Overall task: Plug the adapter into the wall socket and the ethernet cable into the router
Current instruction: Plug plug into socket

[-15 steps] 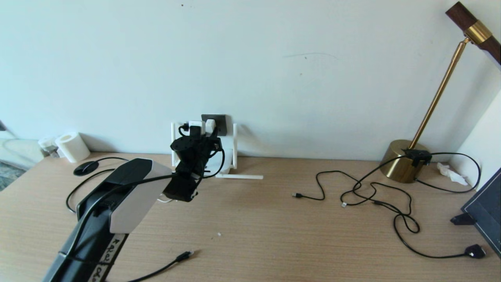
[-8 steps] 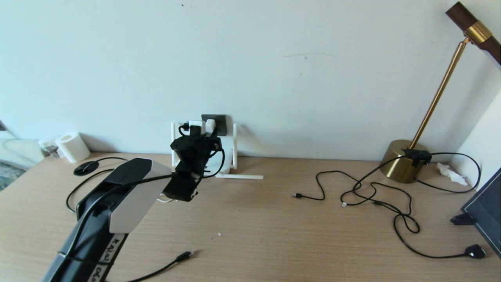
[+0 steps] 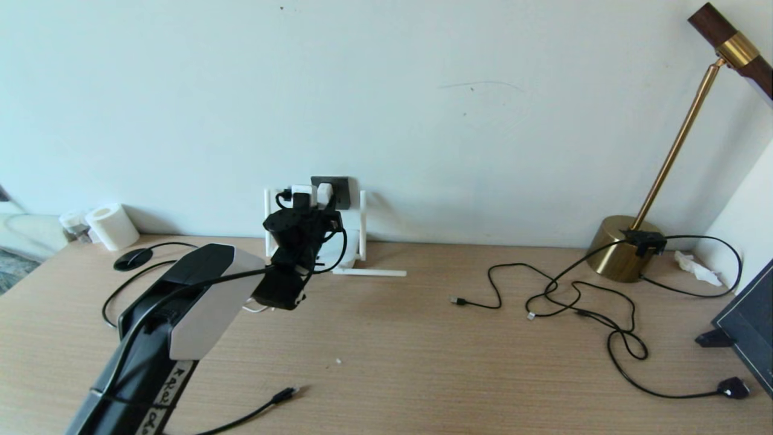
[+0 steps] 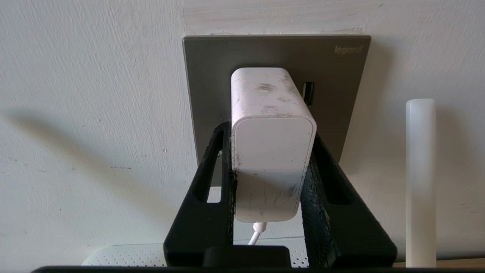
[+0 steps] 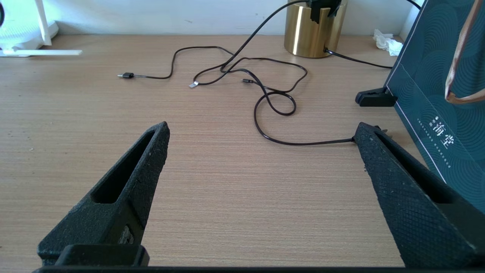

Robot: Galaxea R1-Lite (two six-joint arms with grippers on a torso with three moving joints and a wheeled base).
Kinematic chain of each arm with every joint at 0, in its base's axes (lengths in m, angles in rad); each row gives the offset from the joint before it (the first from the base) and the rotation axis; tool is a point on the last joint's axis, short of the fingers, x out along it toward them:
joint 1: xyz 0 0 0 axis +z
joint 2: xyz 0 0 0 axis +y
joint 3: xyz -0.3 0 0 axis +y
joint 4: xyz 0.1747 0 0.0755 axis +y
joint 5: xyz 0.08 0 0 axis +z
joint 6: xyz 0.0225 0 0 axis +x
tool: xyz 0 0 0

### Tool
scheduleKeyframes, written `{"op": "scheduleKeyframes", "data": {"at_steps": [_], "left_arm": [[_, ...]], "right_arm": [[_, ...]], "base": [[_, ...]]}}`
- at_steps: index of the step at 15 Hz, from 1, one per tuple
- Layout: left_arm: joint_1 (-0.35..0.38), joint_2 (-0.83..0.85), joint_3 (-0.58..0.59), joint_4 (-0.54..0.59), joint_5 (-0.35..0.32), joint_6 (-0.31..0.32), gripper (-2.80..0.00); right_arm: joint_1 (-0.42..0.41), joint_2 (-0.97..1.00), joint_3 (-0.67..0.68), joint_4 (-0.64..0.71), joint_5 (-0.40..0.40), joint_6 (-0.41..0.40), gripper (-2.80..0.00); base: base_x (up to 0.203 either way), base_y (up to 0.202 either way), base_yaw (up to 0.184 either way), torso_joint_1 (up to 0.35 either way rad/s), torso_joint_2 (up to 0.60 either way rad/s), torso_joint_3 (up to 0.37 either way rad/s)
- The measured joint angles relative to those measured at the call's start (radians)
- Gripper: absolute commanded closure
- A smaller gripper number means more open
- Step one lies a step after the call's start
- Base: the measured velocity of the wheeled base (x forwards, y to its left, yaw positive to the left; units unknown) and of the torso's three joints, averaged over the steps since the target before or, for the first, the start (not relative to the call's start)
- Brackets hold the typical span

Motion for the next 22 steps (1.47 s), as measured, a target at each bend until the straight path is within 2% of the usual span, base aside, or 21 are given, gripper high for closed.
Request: {"op": "scheduleKeyframes", "data": {"at_steps": [9, 22], "left_arm": [[0.0, 0.021, -0.052, 0.033, 0.004, 0.0, 0.0], [0.0, 0.037, -0.057, 0.043, 0.004, 0.0, 0.0]], "right_arm": [[0.0, 0.0, 0.0, 0.0, 0.0, 0.0, -2.8], [0.0, 0.0, 0.0, 0.001, 0.0, 0.0, -2.8]], "base": [[0.0, 0.0, 0.0, 0.0, 0.0, 0.0], [0.0, 0.0, 0.0, 0.0, 0.0, 0.0]]}}
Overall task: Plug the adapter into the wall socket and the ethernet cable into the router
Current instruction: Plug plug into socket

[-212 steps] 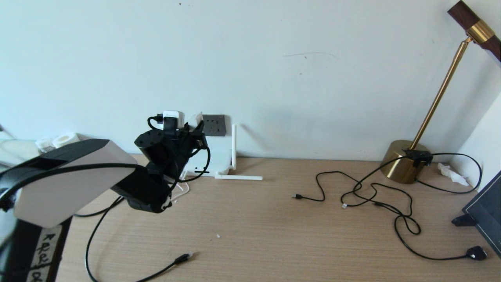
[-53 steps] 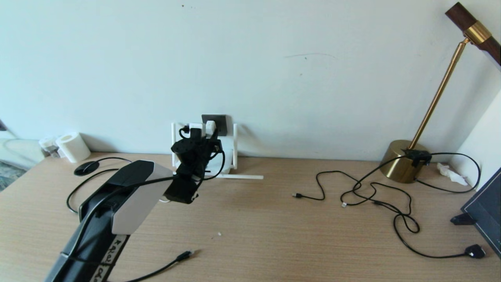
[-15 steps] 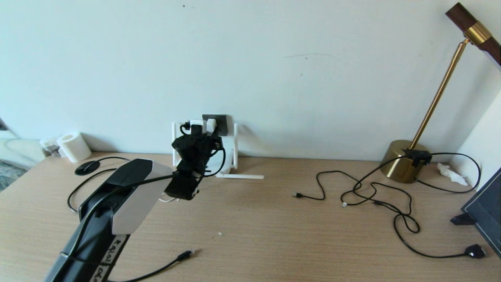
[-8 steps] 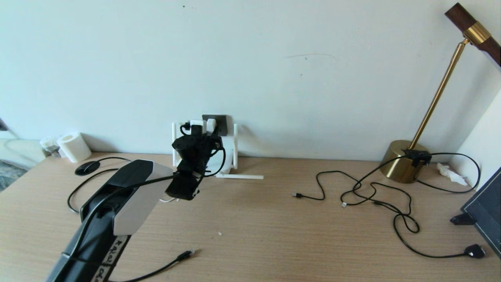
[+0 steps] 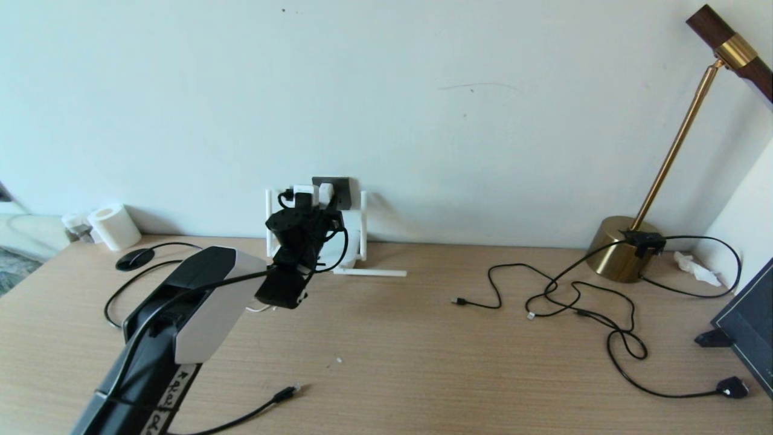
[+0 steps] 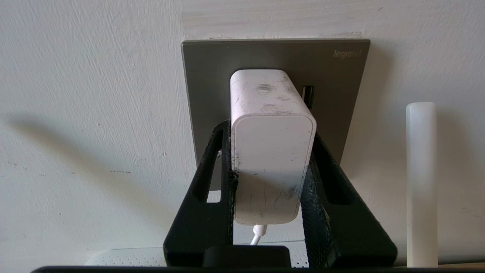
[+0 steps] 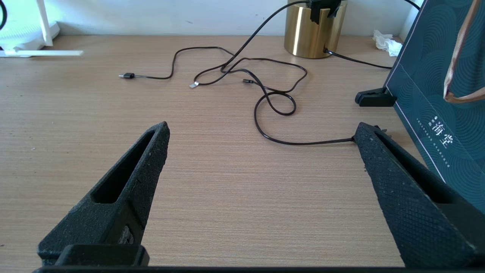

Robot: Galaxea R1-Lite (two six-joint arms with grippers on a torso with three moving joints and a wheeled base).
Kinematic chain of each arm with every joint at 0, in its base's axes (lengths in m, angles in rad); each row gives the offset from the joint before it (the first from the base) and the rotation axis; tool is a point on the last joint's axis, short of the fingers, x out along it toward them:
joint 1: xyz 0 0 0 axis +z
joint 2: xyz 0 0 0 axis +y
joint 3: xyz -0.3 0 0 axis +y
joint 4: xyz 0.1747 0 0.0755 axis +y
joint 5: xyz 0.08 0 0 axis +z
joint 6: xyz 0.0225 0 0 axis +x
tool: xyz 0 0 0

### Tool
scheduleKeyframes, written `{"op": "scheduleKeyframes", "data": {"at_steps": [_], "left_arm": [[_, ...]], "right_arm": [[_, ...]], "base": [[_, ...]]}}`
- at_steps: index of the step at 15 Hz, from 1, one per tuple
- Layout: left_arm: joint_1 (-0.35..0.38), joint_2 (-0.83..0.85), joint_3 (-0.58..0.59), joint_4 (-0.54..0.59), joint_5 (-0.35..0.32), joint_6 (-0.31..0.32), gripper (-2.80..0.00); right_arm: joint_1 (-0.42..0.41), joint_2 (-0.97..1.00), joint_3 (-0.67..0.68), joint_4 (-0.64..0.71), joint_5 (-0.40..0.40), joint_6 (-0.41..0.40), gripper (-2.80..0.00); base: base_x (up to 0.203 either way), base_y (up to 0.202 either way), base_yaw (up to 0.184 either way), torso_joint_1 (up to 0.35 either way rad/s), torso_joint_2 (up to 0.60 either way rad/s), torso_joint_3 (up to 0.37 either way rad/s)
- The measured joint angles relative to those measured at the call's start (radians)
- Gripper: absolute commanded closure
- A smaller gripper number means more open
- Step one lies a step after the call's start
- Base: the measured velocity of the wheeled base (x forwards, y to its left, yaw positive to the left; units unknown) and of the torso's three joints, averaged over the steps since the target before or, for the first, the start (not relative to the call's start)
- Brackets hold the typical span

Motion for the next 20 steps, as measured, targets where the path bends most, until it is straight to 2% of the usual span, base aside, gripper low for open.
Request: {"op": "scheduleKeyframes", "data": {"at_steps": [20], "left_arm": [[0.004, 0.021, -0.034, 0.03, 0.0, 0.0, 0.0]], "right_arm": [[0.0, 0.0, 0.0, 0.0, 0.0, 0.0, -2.8]], "base": [[0.0, 0.0, 0.0, 0.0, 0.0, 0.0]]}}
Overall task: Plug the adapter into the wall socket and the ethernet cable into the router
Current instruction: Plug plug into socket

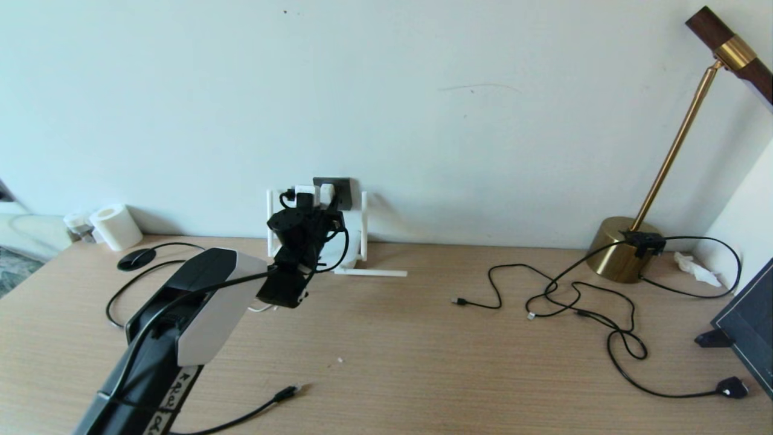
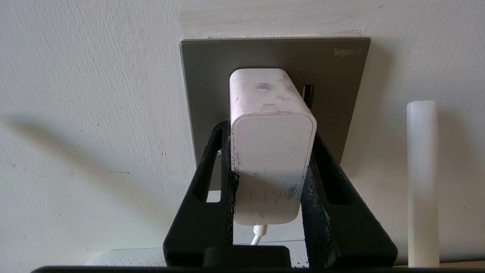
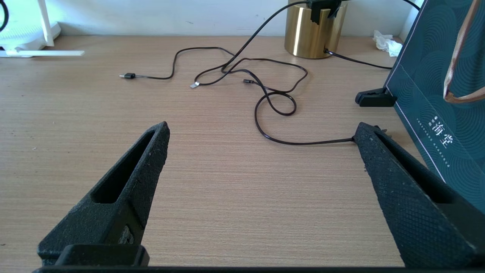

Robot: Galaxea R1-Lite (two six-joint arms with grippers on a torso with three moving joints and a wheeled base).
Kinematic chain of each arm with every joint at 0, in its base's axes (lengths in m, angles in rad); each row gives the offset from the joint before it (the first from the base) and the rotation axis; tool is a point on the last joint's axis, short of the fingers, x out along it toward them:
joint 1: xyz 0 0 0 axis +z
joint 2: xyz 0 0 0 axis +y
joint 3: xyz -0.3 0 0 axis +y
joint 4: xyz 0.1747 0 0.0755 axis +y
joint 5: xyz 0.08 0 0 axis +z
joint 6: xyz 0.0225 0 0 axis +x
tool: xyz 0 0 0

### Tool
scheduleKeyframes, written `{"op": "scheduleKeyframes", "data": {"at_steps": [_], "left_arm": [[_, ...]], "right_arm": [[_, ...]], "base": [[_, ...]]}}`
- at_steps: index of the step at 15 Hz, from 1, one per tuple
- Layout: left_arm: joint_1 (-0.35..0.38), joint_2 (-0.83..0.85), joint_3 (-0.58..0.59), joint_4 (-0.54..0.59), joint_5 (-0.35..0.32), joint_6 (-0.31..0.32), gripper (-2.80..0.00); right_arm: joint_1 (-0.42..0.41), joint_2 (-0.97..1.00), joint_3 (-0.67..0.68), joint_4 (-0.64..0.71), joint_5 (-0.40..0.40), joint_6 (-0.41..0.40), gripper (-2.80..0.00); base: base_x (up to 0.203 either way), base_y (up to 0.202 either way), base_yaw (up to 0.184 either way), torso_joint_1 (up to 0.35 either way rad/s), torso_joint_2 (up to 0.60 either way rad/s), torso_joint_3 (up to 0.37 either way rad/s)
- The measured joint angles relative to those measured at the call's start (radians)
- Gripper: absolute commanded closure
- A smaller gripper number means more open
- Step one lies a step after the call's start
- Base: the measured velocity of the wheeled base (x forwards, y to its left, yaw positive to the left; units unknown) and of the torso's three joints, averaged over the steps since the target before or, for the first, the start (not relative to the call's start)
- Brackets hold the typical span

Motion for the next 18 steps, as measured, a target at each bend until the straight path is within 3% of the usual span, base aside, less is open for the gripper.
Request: {"op": "scheduleKeyframes", "data": {"at_steps": [18], "left_arm": [[-0.003, 0.001, 0.007, -0.014, 0.002, 0.002, 0.0]], "right_arm": [[0.0, 0.0, 0.0, 0.0, 0.0, 0.0, -2.8]], "base": [[0.0, 0.0, 0.0, 0.0, 0.0, 0.0]]}}
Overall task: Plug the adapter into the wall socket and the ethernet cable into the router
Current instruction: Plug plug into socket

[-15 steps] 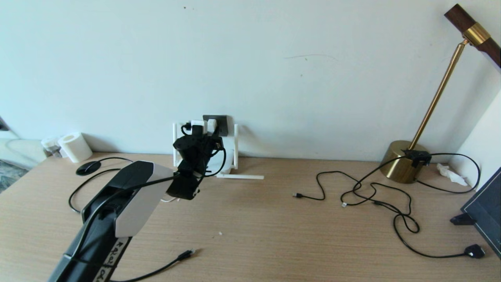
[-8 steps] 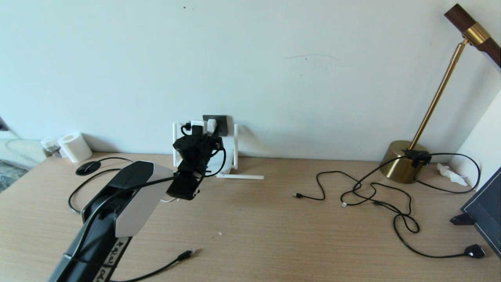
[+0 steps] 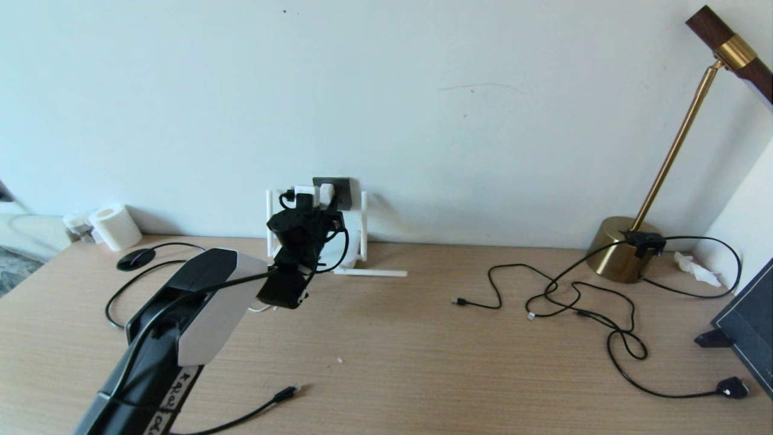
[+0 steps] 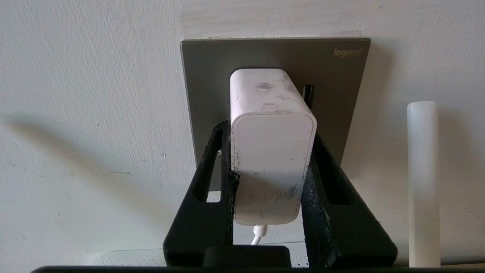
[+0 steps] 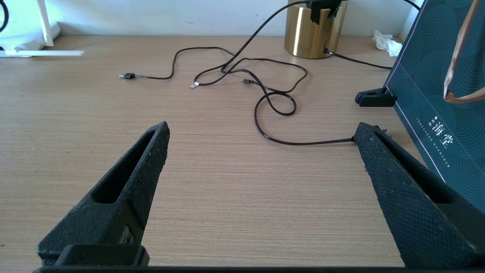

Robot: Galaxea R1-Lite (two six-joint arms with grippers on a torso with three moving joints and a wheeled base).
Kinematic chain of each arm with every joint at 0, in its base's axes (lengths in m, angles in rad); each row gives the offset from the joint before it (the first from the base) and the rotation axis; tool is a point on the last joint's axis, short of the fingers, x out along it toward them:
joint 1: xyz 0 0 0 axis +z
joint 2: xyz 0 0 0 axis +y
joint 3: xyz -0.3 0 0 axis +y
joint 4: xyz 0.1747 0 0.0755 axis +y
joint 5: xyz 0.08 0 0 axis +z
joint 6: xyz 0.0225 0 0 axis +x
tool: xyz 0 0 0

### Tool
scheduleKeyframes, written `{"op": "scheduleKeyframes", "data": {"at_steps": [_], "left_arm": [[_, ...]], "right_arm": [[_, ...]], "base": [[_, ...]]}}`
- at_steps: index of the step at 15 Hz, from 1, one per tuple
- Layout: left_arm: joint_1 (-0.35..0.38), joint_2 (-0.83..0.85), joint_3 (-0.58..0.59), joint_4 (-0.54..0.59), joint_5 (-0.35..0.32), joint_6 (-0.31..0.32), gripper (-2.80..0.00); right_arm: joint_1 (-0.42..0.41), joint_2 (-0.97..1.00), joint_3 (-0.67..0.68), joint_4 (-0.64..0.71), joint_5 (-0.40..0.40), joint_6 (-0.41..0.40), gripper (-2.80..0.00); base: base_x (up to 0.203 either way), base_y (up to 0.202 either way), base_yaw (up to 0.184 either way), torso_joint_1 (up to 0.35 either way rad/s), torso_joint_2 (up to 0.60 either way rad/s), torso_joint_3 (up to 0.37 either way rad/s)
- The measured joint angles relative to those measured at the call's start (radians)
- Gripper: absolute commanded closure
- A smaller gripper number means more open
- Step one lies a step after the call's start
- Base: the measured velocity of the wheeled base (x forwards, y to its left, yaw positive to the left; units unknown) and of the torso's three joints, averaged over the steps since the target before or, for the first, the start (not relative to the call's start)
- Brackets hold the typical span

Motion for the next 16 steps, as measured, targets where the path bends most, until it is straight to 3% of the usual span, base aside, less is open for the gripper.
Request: {"op": "scheduleKeyframes", "data": {"at_steps": [4, 5, 16], "left_arm": [[0.0, 0.0, 0.005, -0.01, 0.0, 0.0, 0.0], [0.0, -0.001, 0.011, -0.011, -0.001, 0.0, -2.8], [0.002, -0.001, 0.022, -0.02, 0.0, 0.0, -2.8]], "right_arm": [[0.0, 0.0, 0.0, 0.0, -0.001, 0.001, -2.8], [0.0, 0.0, 0.0, 0.0, 0.0, 0.001, -2.8], [0.0, 0.0, 0.0, 0.0, 0.0, 0.0, -2.8]], "base": [[0.0, 0.0, 0.0, 0.0, 0.0, 0.0], [0.0, 0.0, 0.0, 0.0, 0.0, 0.0], [0.0, 0.0, 0.0, 0.0, 0.0, 0.0]]}}
